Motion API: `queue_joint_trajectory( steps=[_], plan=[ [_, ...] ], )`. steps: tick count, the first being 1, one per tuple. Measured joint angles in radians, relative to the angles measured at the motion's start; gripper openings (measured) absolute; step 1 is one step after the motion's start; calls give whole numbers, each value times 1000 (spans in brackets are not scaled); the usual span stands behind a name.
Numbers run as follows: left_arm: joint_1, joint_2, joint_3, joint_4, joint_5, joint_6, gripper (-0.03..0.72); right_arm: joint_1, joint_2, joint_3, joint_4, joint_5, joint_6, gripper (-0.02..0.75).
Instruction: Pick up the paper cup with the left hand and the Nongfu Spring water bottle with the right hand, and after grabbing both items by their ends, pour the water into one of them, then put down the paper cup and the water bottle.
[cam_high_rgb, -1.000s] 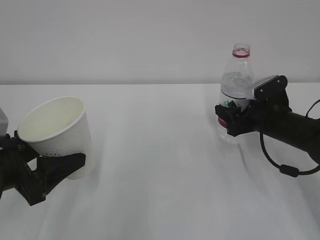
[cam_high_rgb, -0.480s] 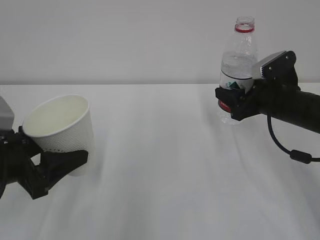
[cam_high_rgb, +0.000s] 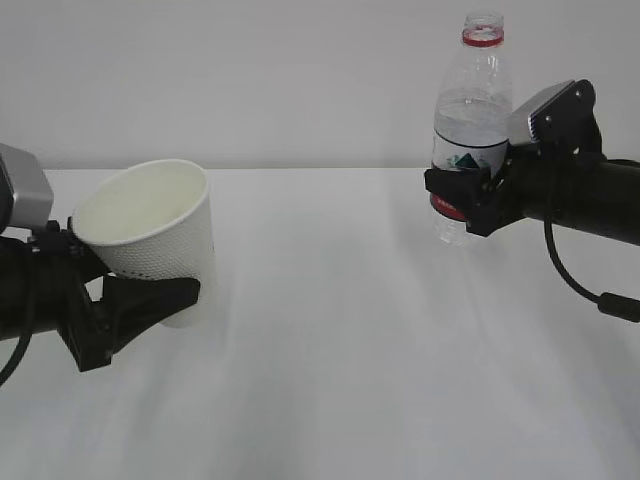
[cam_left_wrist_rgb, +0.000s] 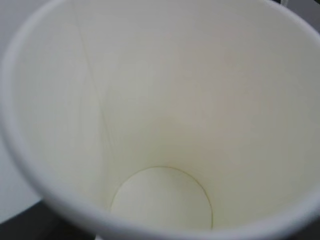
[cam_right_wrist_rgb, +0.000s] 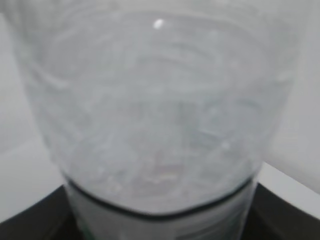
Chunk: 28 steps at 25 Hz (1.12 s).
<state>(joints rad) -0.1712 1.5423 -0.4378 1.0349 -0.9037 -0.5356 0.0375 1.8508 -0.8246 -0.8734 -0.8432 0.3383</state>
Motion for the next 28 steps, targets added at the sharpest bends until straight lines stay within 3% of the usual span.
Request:
queue_joint_trajectory(
  steps=[10,28],
  plan=[
    [-174,0,0,10,7,-4,519,0,-63,0,-181,0,96,473],
    [-382,0,-27,15,16,-8,518,0,-199,0,-387,-55,188,473]
  ],
)
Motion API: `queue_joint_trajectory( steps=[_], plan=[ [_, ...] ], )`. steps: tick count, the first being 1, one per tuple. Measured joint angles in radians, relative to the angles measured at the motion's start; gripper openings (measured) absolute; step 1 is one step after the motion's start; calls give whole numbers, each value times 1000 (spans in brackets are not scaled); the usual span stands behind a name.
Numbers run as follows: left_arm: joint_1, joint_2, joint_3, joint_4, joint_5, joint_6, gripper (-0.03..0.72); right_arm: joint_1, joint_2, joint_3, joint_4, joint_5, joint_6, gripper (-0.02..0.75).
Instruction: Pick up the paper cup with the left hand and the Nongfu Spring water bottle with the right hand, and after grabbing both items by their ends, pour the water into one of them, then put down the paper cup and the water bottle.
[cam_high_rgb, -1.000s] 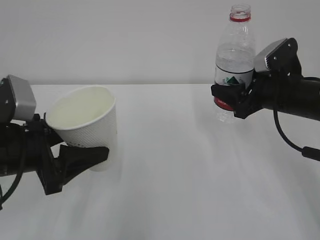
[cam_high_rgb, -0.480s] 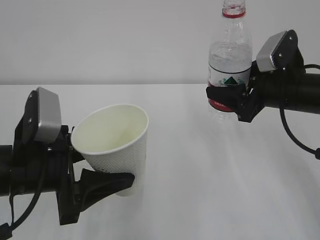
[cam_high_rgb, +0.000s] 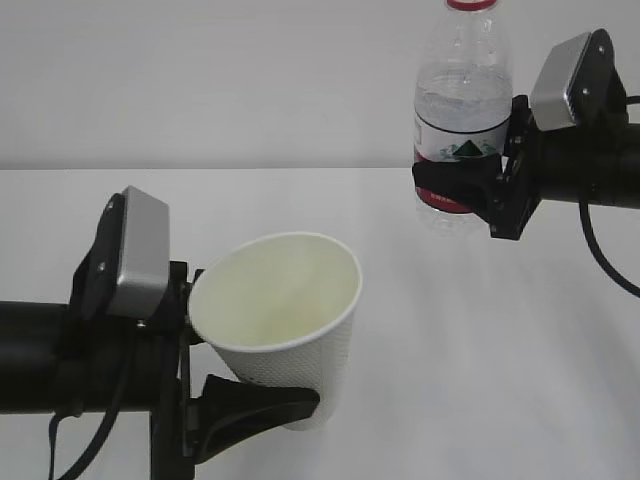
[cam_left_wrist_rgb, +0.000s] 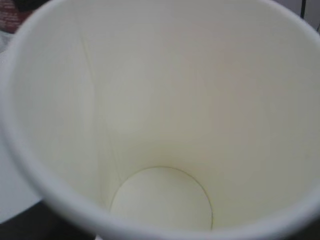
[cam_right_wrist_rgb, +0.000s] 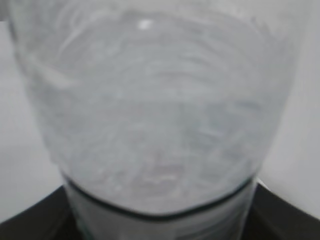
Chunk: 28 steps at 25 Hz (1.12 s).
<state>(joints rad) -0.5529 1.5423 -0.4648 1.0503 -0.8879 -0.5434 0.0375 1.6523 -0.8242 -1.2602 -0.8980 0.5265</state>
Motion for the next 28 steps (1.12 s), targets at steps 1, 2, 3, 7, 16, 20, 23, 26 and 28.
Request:
queue_joint_trajectory(
  steps=[1,2,3,7,16,20,23,26,28],
  plan=[
    [-17,0,-10,0,9,0,518,0,-7,0,-5,0,2,473],
    [-39,0,-23,0,19,0,518,0,-14,0,-13,0,2,473],
    [-60,0,-37,0,31,0,518,0,-19,0,-16,0,2,473],
    [-128,7,-96,0,71,0,518,0,-36,0,-21,-2,5,473],
    [-163,124,-184,-27,54,0,518,0,-54,2,-55,-7,7,473],
    [-180,157,-206,-28,33,0,517,0,-56,2,-61,-13,7,473],
    [-204,168,-220,-28,32,0,517,0,-56,2,-68,-16,7,473],
    [-216,169,-222,-28,41,0,517,0,-56,2,-79,-16,-12,473],
    [-216,169,-222,-28,54,0,517,0,-56,2,-84,-16,-35,473]
  ],
)
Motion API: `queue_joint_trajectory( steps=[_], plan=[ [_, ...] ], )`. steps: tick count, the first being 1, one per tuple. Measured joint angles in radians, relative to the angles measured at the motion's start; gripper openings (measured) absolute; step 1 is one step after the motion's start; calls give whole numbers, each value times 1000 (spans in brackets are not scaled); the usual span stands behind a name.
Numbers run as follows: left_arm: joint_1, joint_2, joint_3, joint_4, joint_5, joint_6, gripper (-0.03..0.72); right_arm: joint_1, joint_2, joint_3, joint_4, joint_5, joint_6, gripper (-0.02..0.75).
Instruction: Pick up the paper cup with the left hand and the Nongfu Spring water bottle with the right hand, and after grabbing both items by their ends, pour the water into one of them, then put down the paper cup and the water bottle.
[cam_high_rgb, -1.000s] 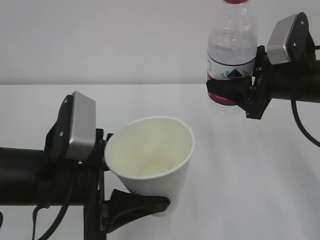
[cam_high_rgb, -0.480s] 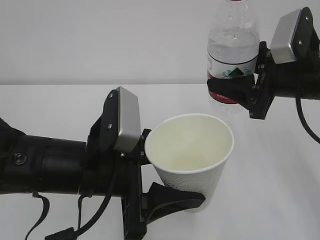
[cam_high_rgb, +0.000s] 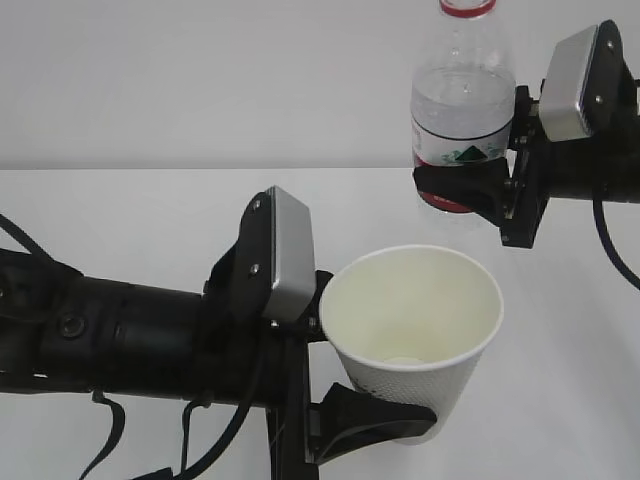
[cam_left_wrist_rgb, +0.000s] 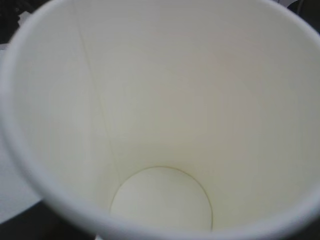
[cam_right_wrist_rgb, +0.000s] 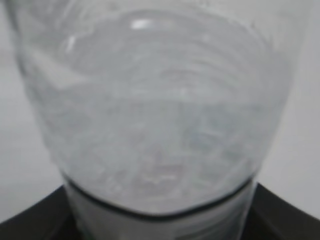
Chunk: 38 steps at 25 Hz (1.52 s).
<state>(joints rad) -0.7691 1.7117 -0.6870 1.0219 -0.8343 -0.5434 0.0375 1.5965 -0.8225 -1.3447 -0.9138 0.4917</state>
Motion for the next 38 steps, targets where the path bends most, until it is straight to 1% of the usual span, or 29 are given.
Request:
queue_joint_trajectory(
  steps=[4,8,17,23,27,32,38],
  plan=[
    [0,0,0,0,8,0,517,0,0,0,-2,0,-45,473],
    [0,0,0,0,10,0,517,0,0,0,-2,0,-129,472],
    [0,0,0,-36,17,-2,517,0,0,0,26,-1,-261,472],
    [0,0,0,-55,39,-4,517,0,0,0,91,-1,-347,472],
    [0,0,0,-105,42,-4,517,0,0,0,134,1,-405,472],
    [29,0,0,-144,59,11,517,0,0,0,157,35,-452,471],
    [57,0,0,-157,86,14,517,0,0,2,175,85,-515,471]
  ],
)
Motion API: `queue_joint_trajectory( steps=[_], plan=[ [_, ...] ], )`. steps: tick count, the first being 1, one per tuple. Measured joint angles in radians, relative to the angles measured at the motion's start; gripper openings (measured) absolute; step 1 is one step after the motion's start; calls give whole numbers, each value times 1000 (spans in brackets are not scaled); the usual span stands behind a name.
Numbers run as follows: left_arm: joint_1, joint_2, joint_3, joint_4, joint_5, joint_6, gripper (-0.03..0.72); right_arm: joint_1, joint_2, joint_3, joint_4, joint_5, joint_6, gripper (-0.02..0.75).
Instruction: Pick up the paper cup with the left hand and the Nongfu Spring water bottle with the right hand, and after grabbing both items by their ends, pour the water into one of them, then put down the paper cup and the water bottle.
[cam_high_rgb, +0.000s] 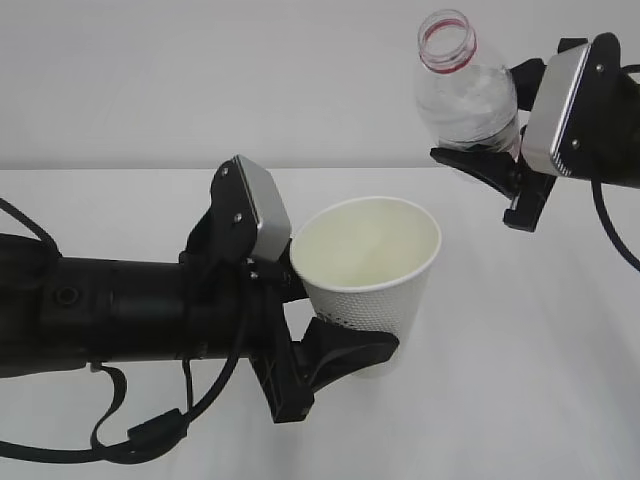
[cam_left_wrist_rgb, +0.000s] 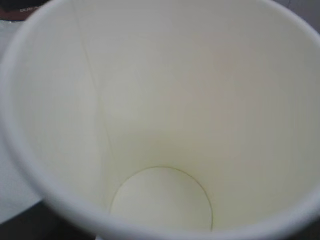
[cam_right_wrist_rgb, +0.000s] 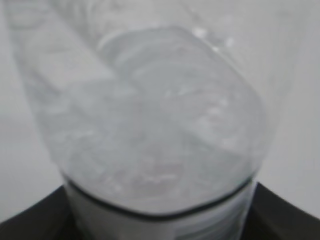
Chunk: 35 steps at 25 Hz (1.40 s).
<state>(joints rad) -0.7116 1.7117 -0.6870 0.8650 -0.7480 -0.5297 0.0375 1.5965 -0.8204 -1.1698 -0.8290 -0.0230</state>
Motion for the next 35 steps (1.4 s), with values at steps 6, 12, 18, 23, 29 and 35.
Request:
queue_joint_trajectory(
  steps=[6,12,18,23,29,35],
  plan=[
    [5,0,-4,-6,7,4,517,0,0,0,35,13,-74,471],
    [5,0,-50,-13,13,4,517,0,0,0,70,32,-140,471],
    [6,0,-71,-15,51,4,517,0,0,0,108,46,-210,470],
    [6,15,-71,-38,57,4,517,0,0,0,135,46,-265,470],
    [6,32,-71,-50,58,4,517,0,0,0,162,47,-328,470],
    [6,32,-97,-51,58,4,517,0,0,0,176,47,-379,470]
  ],
)
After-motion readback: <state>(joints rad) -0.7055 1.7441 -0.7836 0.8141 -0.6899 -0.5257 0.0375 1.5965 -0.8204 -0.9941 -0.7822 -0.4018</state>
